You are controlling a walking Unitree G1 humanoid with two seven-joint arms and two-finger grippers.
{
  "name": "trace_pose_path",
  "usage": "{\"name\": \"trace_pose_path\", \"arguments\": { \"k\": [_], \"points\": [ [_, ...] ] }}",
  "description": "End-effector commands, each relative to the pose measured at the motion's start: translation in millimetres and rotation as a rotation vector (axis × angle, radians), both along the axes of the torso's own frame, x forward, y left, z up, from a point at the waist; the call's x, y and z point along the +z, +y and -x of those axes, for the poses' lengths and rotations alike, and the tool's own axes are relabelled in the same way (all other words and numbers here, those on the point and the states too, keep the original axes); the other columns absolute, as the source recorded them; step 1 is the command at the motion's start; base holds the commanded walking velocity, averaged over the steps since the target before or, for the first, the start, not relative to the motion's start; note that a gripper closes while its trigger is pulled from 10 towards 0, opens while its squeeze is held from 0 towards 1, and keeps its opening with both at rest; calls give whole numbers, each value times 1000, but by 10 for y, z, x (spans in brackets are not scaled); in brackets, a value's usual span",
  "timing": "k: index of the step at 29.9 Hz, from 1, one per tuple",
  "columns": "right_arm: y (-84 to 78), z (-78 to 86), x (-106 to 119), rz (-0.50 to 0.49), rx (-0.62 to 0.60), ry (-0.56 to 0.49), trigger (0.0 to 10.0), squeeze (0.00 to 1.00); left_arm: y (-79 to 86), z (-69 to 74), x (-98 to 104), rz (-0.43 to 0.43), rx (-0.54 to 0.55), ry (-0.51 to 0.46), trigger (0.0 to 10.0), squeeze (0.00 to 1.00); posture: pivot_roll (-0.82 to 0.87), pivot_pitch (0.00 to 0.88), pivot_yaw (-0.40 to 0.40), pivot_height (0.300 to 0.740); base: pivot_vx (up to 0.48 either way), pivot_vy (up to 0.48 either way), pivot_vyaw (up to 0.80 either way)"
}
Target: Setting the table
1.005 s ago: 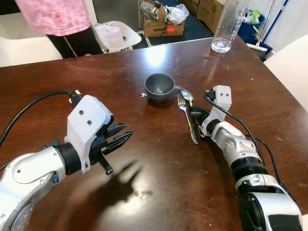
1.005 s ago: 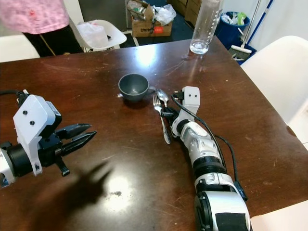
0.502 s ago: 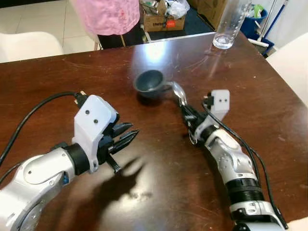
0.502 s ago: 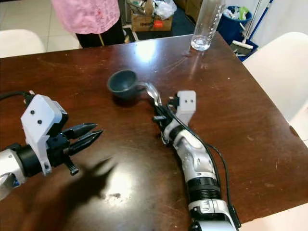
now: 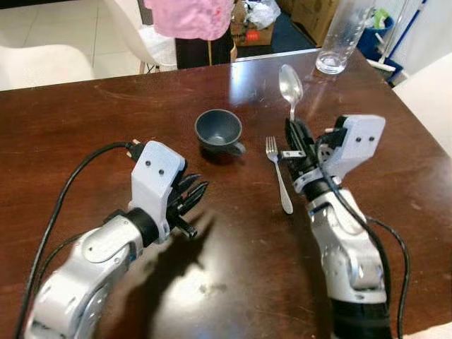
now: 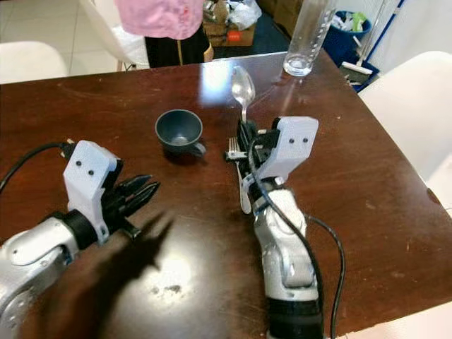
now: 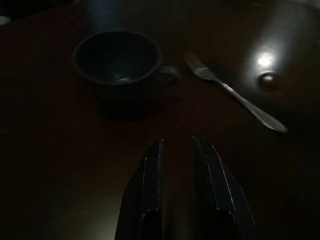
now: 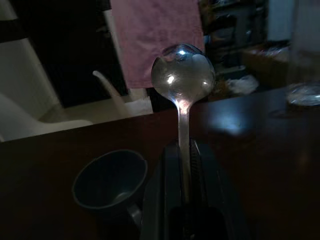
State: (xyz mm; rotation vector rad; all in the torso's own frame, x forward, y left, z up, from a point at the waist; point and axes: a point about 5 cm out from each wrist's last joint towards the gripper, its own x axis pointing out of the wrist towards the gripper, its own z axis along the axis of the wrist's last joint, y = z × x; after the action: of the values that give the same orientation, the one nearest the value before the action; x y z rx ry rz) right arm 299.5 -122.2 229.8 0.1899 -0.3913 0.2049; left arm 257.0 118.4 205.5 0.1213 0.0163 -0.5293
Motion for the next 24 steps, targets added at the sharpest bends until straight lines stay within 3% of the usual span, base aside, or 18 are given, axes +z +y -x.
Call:
{"name": "trace_pose_path", "arguments": {
  "k": [1, 12, 19, 24],
  "points": [
    [4, 38, -12, -1, -21, 0, 10000, 0, 10, -7, -62, -8, 24, 10, 10000, 0, -39, 86, 61, 740, 0, 0, 0],
    [-20, 80, -291, 18, -118, 108, 10000, 0, 54, -157, -323, 69, 227, 41, 10000, 0, -68, 30, 29, 740, 0, 0, 0],
    [-37, 59, -310, 31, -127, 114, 10000, 0, 49, -170, -360, 78, 254, 33, 10000, 0, -67, 24, 24, 740, 0, 0, 0],
    [2, 29, -316, 42, -117, 113, 10000, 0, 56, -195, -371, 87, 280, 16, 10000, 0, -65, 19, 21, 740, -305, 0, 0]
  ]
}}
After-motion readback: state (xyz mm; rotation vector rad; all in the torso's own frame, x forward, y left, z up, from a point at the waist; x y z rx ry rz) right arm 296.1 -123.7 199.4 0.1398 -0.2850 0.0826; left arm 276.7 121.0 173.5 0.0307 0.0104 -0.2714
